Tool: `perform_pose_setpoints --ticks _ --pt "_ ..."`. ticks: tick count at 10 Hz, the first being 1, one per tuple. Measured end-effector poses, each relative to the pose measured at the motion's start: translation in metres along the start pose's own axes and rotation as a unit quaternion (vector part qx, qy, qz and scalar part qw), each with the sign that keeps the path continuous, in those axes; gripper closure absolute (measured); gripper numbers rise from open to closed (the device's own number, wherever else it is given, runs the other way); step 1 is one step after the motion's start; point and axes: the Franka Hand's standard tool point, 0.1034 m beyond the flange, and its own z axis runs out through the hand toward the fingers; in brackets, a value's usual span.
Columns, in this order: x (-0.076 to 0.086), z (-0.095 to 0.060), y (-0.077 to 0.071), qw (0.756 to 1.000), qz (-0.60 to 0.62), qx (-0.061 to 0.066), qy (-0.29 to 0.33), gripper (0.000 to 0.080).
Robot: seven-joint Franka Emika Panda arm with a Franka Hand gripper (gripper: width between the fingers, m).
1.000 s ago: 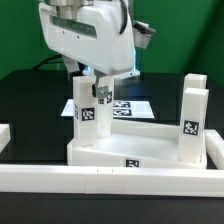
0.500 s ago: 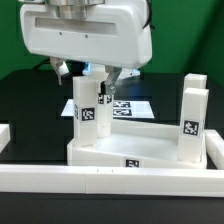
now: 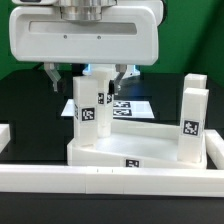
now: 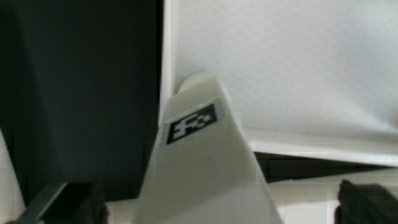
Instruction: Assemble desk
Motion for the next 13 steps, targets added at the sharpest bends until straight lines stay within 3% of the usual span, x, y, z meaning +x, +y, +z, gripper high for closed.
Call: perform_pose_setpoints --ticks 4,5,6,8,11,13 --pt "0.0008 -0.0002 0.0034 0.987 -0.158 -0.014 -0.002 0.0150" --pt "0.0005 0.0003 0.0042 0.988 -0.156 -0.014 -0.002 0.0272" --pt "0.0005 0.0003 0.0042 0.988 -0.156 -0.014 -0.002 0.0272" --pt "0.0002 0.0006 0.0042 0.988 -0.156 -0.013 -0.003 0.0510" --pt "0.0000 0.0009 0.0046 0.990 -0.142 -0.013 -0.003 0.0510" --pt "0.0000 0.0009 0.0048 0.998 -0.061 -0.011 -0.001 0.0510"
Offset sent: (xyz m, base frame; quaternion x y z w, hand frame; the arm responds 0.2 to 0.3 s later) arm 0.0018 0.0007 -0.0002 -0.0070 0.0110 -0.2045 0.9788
